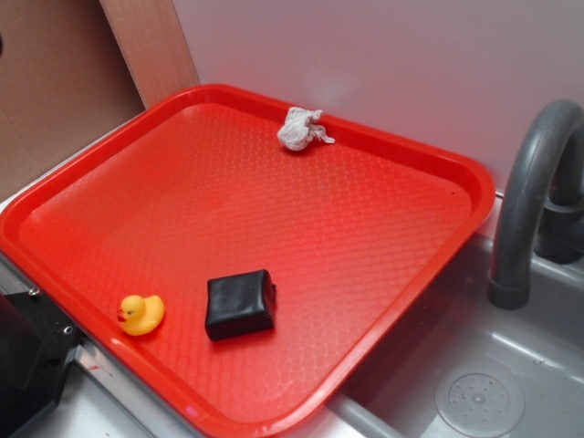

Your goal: Grab the white paper.

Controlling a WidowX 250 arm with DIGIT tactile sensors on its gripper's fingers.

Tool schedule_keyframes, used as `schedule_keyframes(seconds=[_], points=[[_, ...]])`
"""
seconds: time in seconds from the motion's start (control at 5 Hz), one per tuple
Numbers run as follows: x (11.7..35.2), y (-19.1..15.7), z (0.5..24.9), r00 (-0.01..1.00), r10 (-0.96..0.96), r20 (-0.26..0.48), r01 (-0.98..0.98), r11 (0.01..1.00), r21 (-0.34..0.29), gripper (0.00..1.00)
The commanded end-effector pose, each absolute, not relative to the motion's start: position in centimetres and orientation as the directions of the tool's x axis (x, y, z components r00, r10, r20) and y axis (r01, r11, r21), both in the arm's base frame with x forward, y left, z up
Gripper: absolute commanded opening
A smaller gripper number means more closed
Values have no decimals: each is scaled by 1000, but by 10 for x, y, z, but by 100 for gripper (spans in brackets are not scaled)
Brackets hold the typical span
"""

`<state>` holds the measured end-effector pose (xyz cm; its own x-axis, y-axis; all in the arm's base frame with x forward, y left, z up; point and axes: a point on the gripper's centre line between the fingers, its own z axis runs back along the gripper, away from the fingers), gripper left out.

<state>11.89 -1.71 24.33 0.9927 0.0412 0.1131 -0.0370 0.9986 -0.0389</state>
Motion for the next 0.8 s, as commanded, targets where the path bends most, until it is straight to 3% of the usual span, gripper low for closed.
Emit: schedule_keyframes(seconds=[0.0,0.2,0.6], points=[[119,-17,243,993,41,113,-37,999,-39,100],[144,-19,240,985,91,145,-84,995,-55,100],[222,-4,199,937,239,253,-208,968,-142,100]])
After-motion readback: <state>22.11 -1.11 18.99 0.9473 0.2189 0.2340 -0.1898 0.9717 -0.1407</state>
